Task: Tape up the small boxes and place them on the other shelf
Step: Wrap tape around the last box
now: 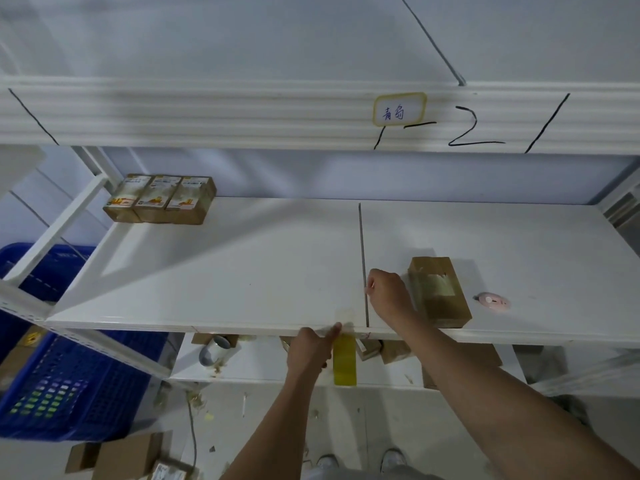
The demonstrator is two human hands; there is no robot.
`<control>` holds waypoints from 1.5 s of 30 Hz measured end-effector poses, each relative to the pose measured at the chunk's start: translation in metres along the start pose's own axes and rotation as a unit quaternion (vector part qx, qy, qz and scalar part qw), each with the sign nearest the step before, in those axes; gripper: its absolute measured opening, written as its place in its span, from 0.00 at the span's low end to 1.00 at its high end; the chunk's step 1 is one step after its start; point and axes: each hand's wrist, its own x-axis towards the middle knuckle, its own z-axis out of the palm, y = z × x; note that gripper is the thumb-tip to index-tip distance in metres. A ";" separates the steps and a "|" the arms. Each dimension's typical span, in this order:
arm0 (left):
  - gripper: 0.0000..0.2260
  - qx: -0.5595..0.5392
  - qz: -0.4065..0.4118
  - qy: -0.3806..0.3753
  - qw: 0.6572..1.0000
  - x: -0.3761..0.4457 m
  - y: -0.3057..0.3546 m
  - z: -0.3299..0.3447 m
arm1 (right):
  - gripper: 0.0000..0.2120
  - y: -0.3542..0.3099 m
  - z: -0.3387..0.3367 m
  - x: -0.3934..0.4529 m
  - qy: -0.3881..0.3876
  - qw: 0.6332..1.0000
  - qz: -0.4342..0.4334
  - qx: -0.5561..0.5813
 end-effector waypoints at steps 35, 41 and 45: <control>0.08 -0.265 0.065 -0.094 0.957 -0.021 0.160 0.075 | 0.23 0.099 -0.074 -0.018 0.110 0.969 0.212 0.063; 0.12 -0.342 -0.026 -0.146 0.928 -0.019 0.168 0.096 | 0.24 0.114 -0.076 -0.017 0.076 0.968 0.224 0.089; 0.08 -0.400 -0.060 -0.129 0.905 -0.018 0.165 0.102 | 0.21 0.120 -0.077 -0.018 0.063 0.960 0.232 0.141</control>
